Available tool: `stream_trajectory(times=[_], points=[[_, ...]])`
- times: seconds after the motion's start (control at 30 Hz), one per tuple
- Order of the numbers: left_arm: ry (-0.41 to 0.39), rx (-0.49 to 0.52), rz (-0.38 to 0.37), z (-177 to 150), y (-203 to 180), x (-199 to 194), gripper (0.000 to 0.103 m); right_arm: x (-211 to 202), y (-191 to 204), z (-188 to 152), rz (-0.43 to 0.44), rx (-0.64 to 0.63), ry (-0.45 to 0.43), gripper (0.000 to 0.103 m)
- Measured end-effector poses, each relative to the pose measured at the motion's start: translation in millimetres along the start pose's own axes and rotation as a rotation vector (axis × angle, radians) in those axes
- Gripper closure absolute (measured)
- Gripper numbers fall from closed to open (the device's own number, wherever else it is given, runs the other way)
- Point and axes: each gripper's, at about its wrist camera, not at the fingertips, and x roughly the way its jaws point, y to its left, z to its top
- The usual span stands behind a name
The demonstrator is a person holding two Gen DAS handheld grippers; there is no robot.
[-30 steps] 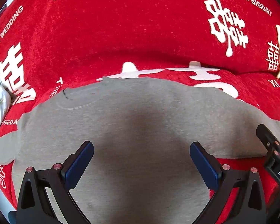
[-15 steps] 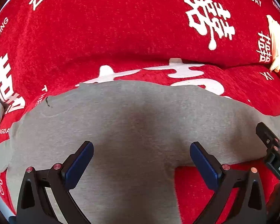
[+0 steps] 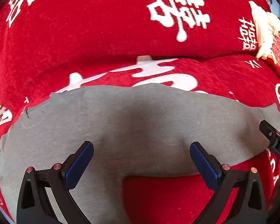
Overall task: Fold small clothes
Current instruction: 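Move the right tool to the sweatshirt sleeve and grasp its cuff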
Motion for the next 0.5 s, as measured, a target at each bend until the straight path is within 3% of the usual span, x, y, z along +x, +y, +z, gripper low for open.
stream_trajectory(times=[0.13, 0.3, 0.5], points=[[0.009, 0.016, -0.018, 1, -11, 6, 0.000, 5, -15, 0, -0.002, 0.039, 0.028, 0.000], [0.021, 0.042, -0.030, 1, -20, 14, 0.000, 27, -26, 4, 0.077, 0.105, 0.082, 0.002], [0.021, 0.031, -0.038, 1, -12, 16, 0.000, 46, -33, 25, 0.107, 0.137, 0.027, 0.010]])
